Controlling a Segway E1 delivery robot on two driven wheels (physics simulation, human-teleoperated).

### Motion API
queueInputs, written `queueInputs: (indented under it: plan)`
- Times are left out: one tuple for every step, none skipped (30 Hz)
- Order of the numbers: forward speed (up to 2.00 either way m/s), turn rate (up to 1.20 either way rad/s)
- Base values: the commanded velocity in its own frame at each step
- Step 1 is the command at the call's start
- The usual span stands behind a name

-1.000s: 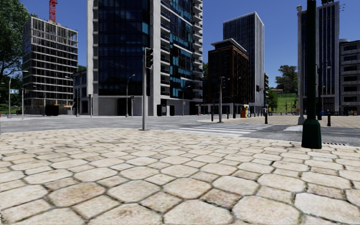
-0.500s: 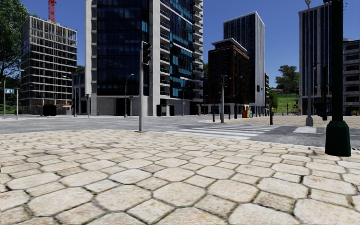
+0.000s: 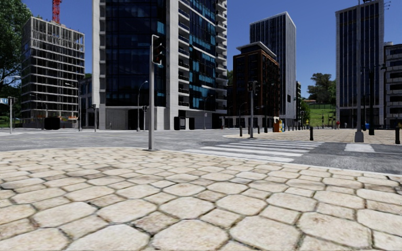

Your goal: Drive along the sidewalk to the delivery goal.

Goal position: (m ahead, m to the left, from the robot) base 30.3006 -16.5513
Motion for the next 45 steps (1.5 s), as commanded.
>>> queueInputs:
  plan:
    - [2.00, 0.00]
    - [2.00, 0.00]
    - [2.00, 0.00]
    - [2.00, 0.00]
    - [2.00, 0.00]
    - [2.00, 0.00]
    - [2.00, 0.00]
    - [2.00, 0.00]
    - [2.00, 0.00]
    - [2.00, 0.00]
    - [2.00, -0.01]
    - [2.00, -0.01]
    - [2.00, 0.00]
    - [2.00, 0.00]
    - [2.00, 0.00]
    - [2.00, 0.00]
    - [2.00, 0.00]
    - [2.00, 0.00]
    - [2.00, 0.00]
    - [2.00, 0.00]
    - [2.00, 0.00]
    - [2.00, 0.00]
    - [2.00, 0.00]
    - [2.00, 0.00]
    - [2.00, 0.00]
    - [2.00, 0.00]
    - [2.00, 0.00]
    - [2.00, -0.05]
    - [2.00, -0.10]
    - [2.00, -0.13]
    - [2.00, -0.13]
    - [2.00, -0.14]
    - [2.00, -0.14]
    - [2.00, -0.15]
    - [2.00, -0.21]
    - [2.00, -0.25]
    - [2.00, -0.27]
    - [2.00, -0.27]
    - [2.00, -0.27]
    - [2.00, -0.27]
    - [2.00, -0.27]
    - [2.00, -0.27]
    - [2.00, -0.27]
    - [2.00, -0.27]
    - [2.00, -0.27]
